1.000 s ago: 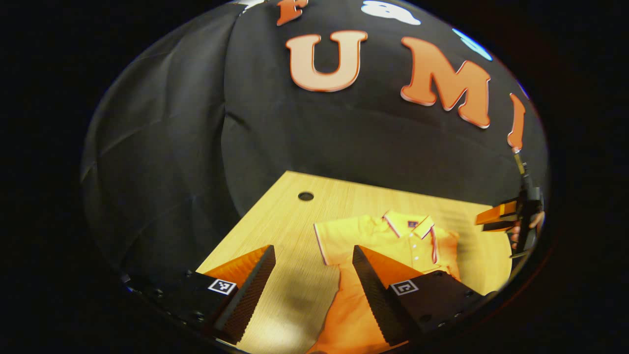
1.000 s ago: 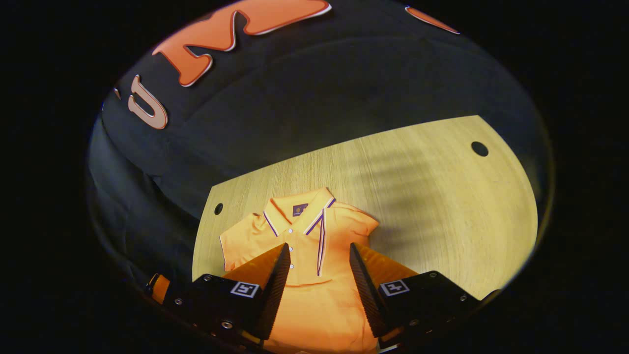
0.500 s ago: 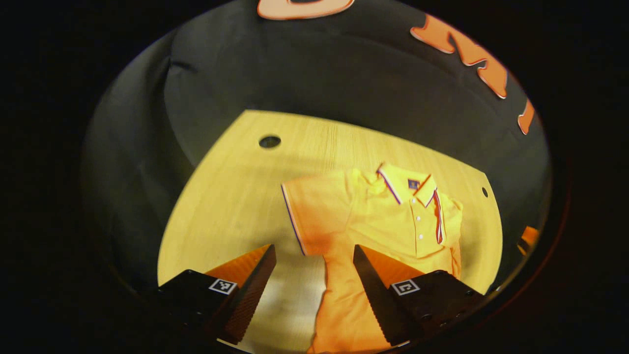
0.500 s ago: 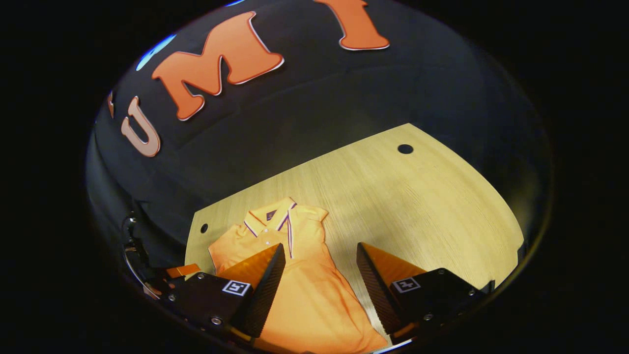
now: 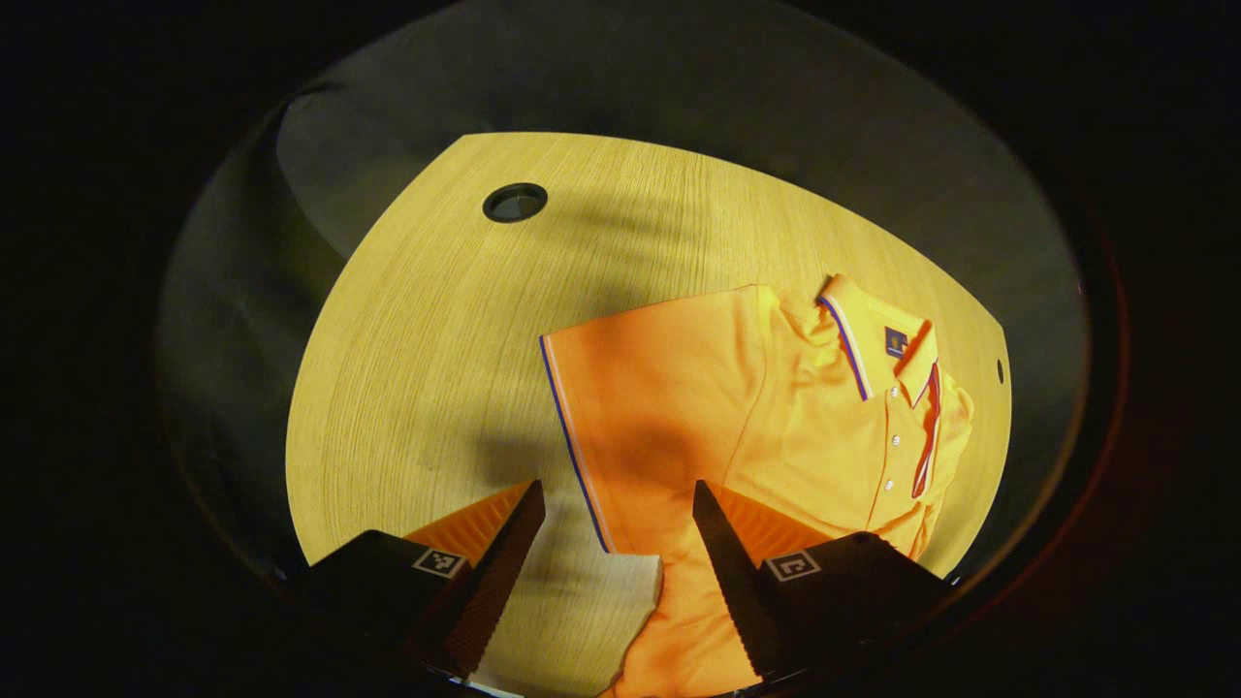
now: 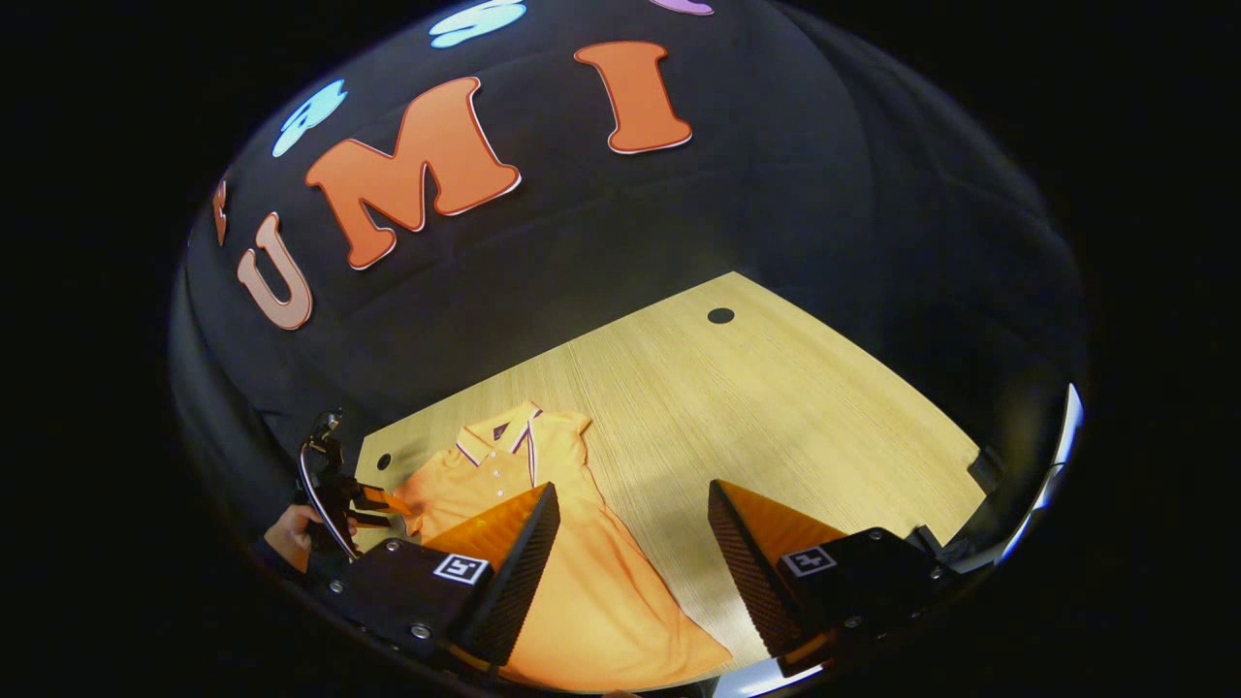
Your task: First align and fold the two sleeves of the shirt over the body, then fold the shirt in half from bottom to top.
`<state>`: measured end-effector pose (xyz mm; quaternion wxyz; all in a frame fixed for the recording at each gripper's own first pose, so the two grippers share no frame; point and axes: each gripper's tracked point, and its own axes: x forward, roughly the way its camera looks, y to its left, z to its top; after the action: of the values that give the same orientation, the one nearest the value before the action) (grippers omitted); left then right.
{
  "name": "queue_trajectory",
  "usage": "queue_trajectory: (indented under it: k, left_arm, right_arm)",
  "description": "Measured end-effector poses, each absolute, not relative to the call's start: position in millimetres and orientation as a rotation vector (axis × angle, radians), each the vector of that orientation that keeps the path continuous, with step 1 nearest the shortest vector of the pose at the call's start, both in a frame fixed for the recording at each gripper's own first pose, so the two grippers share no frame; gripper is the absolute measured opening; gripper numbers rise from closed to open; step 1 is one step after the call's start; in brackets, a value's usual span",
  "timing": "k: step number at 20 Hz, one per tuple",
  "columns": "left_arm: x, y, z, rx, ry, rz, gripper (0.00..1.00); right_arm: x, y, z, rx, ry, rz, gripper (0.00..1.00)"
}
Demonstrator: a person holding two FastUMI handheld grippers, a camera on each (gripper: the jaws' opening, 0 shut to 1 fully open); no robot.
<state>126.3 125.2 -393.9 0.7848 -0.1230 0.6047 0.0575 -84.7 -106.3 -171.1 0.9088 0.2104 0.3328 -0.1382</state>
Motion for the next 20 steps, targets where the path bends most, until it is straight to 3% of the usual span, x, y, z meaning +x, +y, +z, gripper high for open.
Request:
queue_trajectory:
  k: [1, 2, 4, 8, 10, 12, 13, 20]
  left_arm:
    - [130, 129, -400, -0.245, 1.321, 0.131, 0.96]
    - [132, 134, -405, -0.228, 1.345, 0.135, 0.95]
    - [142, 144, -412, -0.197, 1.363, 0.15, 0.71]
    - [161, 144, -401, -0.188, 1.35, 0.113, 0.75]
    - [153, 143, -411, -0.187, 1.353, 0.108, 0.31]
    - [155, 139, -410, -0.228, 1.327, 0.083, 0.32]
    - [152, 138, -409, -0.233, 1.329, 0.067, 0.07]
    - [169, 114, -353, -0.175, 1.197, -0.018, 0.07]
  right_arm:
    - [-88, -107, -168, 0.429, 0.679, -0.282, 0.95]
    - [-92, -106, -164, 0.427, 0.671, -0.279, 0.95]
    - [-96, -106, -158, 0.433, 0.653, -0.27, 0.95]
    - [-107, -118, -156, 0.432, 0.637, -0.293, 0.96]
    - [-113, -119, -160, 0.446, 0.649, -0.293, 0.96]
    - [-110, -118, -161, 0.466, 0.642, -0.287, 0.96]
    - [-109, -118, -162, 0.471, 0.643, -0.285, 0.96]
    - [-104, -113, -172, 0.472, 0.664, -0.248, 0.96]
